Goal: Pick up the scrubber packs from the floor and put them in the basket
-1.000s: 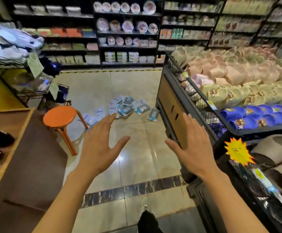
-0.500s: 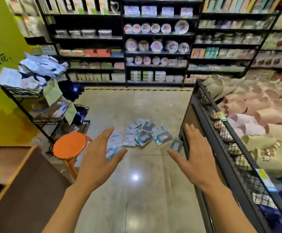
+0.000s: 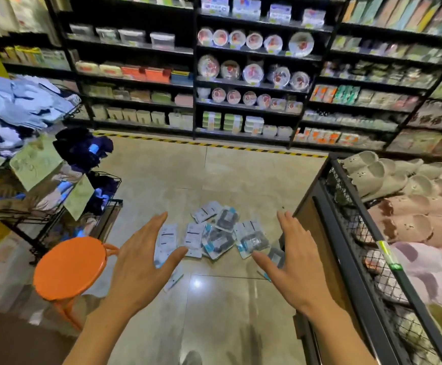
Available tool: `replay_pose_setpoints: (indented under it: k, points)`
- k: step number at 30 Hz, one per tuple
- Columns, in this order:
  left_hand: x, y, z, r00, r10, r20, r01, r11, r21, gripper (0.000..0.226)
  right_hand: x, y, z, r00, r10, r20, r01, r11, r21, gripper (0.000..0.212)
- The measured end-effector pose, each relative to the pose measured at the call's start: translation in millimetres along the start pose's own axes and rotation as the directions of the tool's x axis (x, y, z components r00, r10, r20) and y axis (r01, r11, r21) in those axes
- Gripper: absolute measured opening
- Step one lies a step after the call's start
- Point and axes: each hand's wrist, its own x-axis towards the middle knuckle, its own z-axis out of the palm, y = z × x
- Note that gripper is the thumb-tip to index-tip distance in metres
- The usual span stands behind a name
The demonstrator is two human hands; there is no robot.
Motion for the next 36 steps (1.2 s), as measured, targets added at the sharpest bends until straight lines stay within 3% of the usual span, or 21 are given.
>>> replay_pose_setpoints:
  k: [8,17,23,26,30,36]
  points:
    - [121,-27,18,0.998,-0.052,0.018,0.051,0.998,0.021,0.083,130,5,26,0.998,-0.027,0.054,0.024,0.999,0.041,0.102]
    - [196,-85,29,0.964,-0.267,0.022,0.267,0.964,-0.003,0.077,262,17,101,0.965,-0.127,0.229,0.107,0.989,0.098,0.091]
    - [226,-125,32,0.924,-0.379,-0.048,0.379,0.925,0.008,0.077,331,12,161,0.92,-0.223,0.322,0.17,0.968,0.184,0.098]
    - [238,-143,37,0.915,-0.393,-0.095,0.395,0.919,0.009,0.067,355,10,198,0.897,-0.253,0.362,0.179,0.958,0.226,0.095]
    - [256,-185,55,0.898,-0.417,-0.138,0.424,0.905,0.024,0.07,374,15,259,0.876,-0.294,0.381,0.218,0.948,0.231,0.094]
    - [252,-316,132,0.918,-0.355,-0.178,0.383,0.91,0.162,0.076,376,51,407,0.847,-0.367,0.384,0.305,0.928,0.214,0.093]
